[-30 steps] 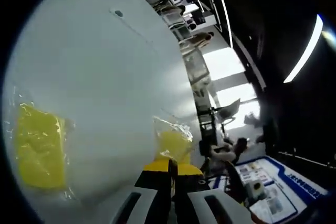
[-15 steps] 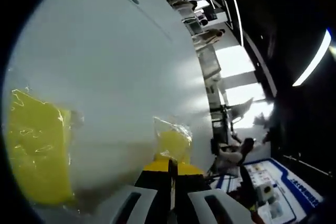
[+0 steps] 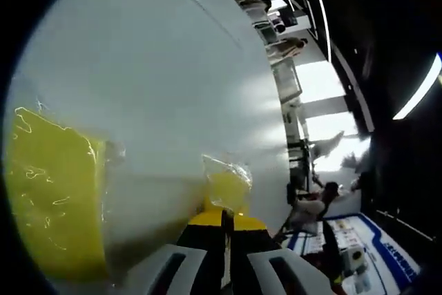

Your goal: Compare the silicone blocks by pressing each to a similar depth, holding the contact briefly, and releasing to observe deformation and rebound differences across the visible hardness samples.

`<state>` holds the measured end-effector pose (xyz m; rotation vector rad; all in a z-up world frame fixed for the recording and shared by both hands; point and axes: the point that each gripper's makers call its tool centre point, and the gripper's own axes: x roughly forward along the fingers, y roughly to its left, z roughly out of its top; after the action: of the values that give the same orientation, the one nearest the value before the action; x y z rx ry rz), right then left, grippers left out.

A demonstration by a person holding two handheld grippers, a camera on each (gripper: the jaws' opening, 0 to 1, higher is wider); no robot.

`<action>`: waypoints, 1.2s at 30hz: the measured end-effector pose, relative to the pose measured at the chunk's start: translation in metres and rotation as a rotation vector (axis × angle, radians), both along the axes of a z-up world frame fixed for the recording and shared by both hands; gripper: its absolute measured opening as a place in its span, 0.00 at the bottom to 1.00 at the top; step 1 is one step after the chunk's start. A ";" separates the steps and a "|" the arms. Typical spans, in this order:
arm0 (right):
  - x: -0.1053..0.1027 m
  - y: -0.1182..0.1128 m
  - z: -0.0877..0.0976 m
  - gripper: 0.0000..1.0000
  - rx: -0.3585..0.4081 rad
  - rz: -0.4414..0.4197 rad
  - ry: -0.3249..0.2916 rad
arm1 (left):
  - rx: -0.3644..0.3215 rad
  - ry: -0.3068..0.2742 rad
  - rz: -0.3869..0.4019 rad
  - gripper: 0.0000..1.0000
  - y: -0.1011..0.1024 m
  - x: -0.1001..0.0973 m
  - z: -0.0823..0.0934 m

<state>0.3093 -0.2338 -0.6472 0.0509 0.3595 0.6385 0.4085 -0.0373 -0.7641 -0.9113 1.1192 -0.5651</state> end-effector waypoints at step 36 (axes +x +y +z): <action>0.001 0.007 -0.001 0.97 0.026 0.005 0.009 | 0.286 -0.068 -0.111 0.02 0.013 0.000 -0.029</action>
<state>0.3102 -0.2269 -0.6480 0.0776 0.3603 0.6476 0.4088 -0.0245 -0.7932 -0.5824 1.1589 -0.5066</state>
